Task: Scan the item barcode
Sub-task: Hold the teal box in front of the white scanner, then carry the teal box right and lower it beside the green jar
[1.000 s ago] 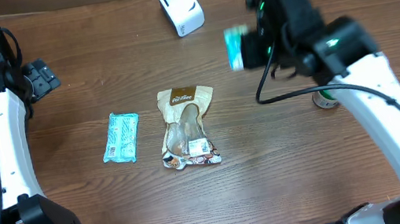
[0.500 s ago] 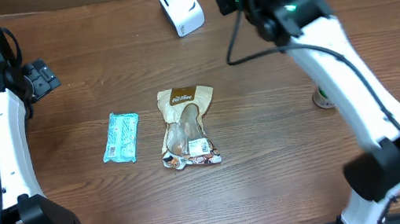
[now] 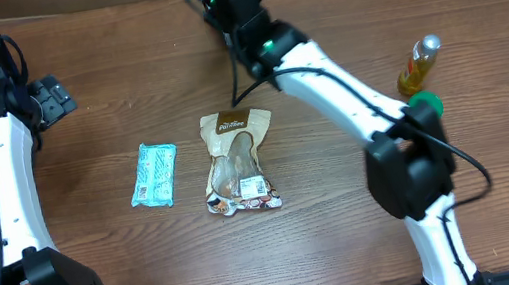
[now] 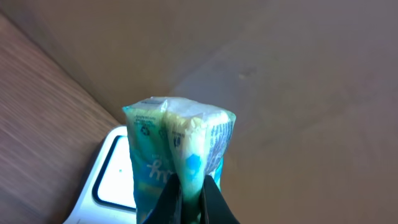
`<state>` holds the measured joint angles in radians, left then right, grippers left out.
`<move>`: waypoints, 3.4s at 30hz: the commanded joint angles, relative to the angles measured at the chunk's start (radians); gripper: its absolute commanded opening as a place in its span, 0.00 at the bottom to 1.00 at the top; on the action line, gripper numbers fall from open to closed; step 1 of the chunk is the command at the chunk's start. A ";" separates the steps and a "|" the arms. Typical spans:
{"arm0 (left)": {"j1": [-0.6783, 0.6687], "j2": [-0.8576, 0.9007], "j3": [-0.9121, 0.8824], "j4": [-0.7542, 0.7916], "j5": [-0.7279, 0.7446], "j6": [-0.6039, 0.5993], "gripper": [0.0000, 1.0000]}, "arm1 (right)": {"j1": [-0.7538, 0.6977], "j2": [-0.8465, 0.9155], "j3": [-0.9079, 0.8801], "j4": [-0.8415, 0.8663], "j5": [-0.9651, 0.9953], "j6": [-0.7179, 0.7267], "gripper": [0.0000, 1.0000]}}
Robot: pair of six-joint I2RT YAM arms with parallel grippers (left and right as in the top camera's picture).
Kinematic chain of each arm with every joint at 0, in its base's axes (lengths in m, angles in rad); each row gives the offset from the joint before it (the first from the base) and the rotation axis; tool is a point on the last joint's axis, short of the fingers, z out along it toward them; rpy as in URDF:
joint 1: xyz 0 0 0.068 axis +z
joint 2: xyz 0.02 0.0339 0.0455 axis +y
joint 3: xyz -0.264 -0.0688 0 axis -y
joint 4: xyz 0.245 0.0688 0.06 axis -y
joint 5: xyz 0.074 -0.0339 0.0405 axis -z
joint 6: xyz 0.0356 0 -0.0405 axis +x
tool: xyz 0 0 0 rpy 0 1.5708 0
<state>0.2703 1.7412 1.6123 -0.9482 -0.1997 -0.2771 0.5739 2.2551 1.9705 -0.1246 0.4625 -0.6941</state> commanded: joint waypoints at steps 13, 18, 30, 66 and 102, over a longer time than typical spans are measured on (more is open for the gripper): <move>-0.003 -0.009 0.018 0.003 -0.013 0.012 1.00 | -0.006 0.202 0.005 0.307 0.121 -0.357 0.04; -0.003 -0.009 0.018 0.003 -0.013 0.011 1.00 | -0.014 0.207 0.003 0.301 0.120 -0.354 0.04; -0.003 -0.009 0.018 0.003 -0.013 0.011 1.00 | -0.038 0.209 -0.021 0.294 0.108 -0.350 0.04; -0.003 -0.009 0.018 0.003 -0.013 0.012 1.00 | -0.018 -0.359 -0.019 -0.517 0.197 0.457 0.04; -0.003 -0.009 0.018 0.003 -0.013 0.011 1.00 | -0.389 -0.390 -0.454 -1.078 -0.325 0.960 0.04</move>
<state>0.2703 1.7412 1.6123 -0.9474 -0.1997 -0.2771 0.1894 1.8698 1.5314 -1.2228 0.1375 0.2581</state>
